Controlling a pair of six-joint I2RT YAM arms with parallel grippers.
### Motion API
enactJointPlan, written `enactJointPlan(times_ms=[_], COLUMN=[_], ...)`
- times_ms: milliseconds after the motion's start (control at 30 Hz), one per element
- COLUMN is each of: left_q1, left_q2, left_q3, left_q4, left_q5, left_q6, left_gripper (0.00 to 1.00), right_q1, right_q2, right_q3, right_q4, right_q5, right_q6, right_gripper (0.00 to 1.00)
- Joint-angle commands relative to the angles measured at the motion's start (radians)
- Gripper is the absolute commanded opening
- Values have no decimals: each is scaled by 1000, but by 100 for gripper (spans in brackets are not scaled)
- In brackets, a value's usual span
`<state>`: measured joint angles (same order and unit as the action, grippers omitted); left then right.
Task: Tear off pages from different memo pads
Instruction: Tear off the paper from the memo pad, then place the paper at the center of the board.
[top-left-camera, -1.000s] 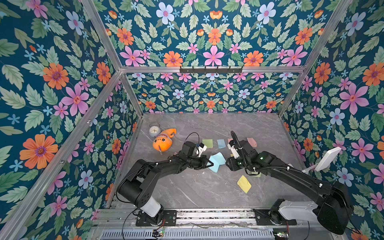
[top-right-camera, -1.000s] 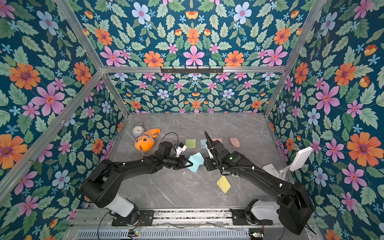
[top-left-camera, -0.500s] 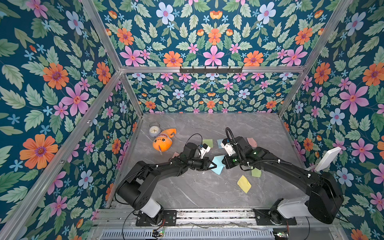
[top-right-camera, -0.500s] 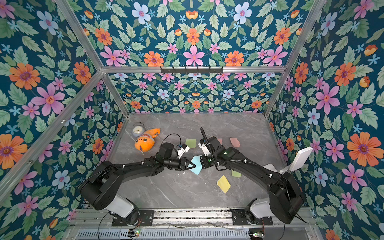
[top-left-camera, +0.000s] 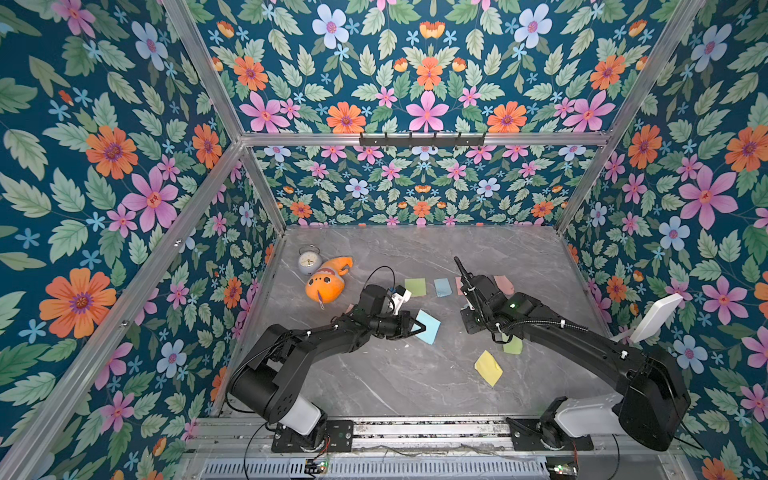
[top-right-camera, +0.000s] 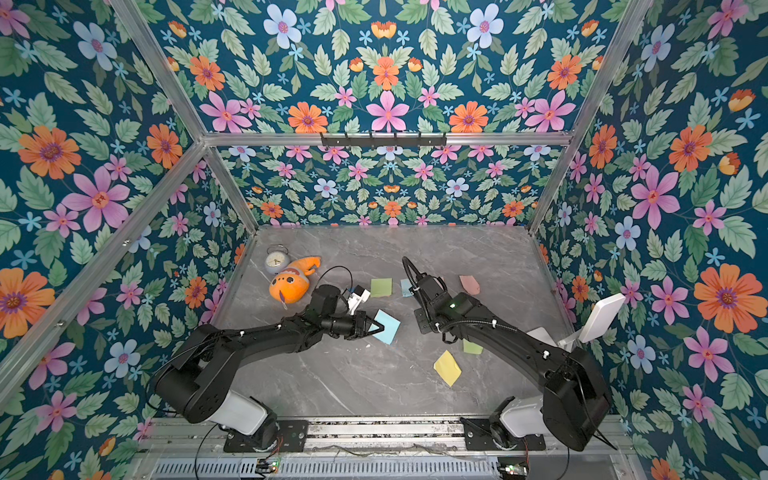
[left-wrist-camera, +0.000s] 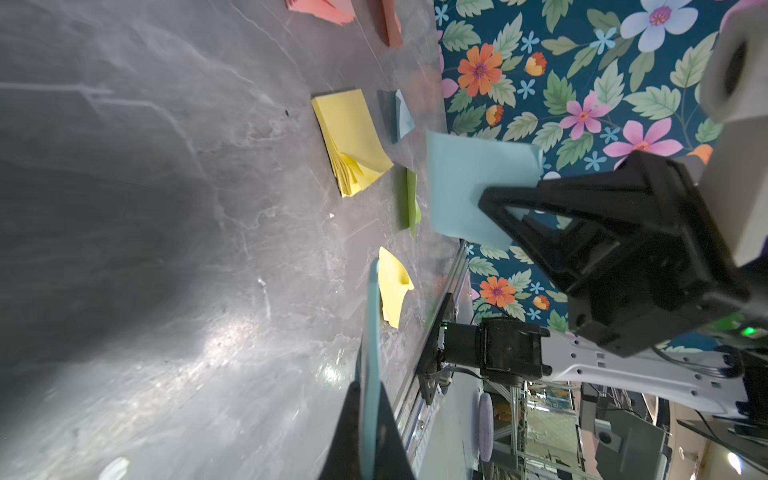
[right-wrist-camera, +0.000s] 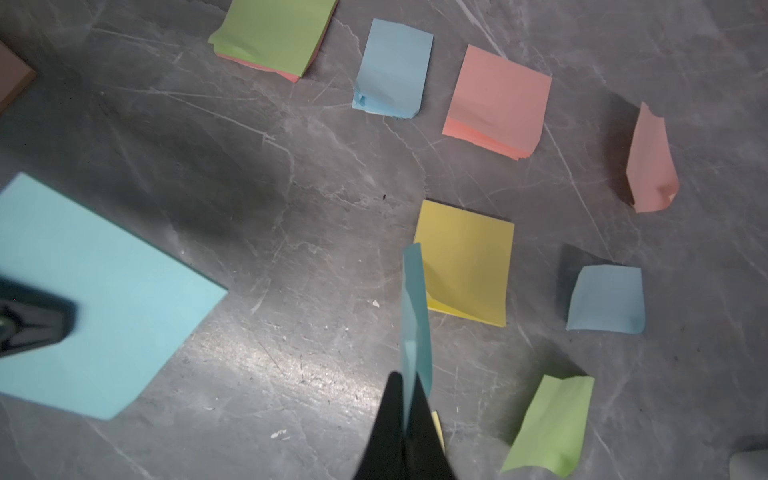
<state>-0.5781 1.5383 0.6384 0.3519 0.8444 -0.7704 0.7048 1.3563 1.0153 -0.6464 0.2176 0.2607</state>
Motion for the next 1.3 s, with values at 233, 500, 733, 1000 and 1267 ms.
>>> enactJointPlan(times_ms=[233, 500, 733, 1000, 1267], left_q1=[45, 48, 27, -70, -136], left_q2=[-7, 43, 67, 210, 352], left_q3=[-7, -8, 13, 64, 61], left_q4=[59, 139, 132, 284, 591], left_q5=[-158, -150, -150, -160, -320], left_q6=[-19, -74, -65, -128, -305], left_gripper=[0, 0, 0, 0, 0], right_q1=[239, 298, 106, -200, -214], right_q2=[48, 130, -94, -252, -129], right_q3=[-90, -190, -268, -183, -74], right_q4=[-139, 66, 185, -13, -36], right_q5=[-35, -303, -609, -486, -370], right_q6=[211, 280, 299, 340, 327], right_gripper=[0, 37, 56, 49, 5])
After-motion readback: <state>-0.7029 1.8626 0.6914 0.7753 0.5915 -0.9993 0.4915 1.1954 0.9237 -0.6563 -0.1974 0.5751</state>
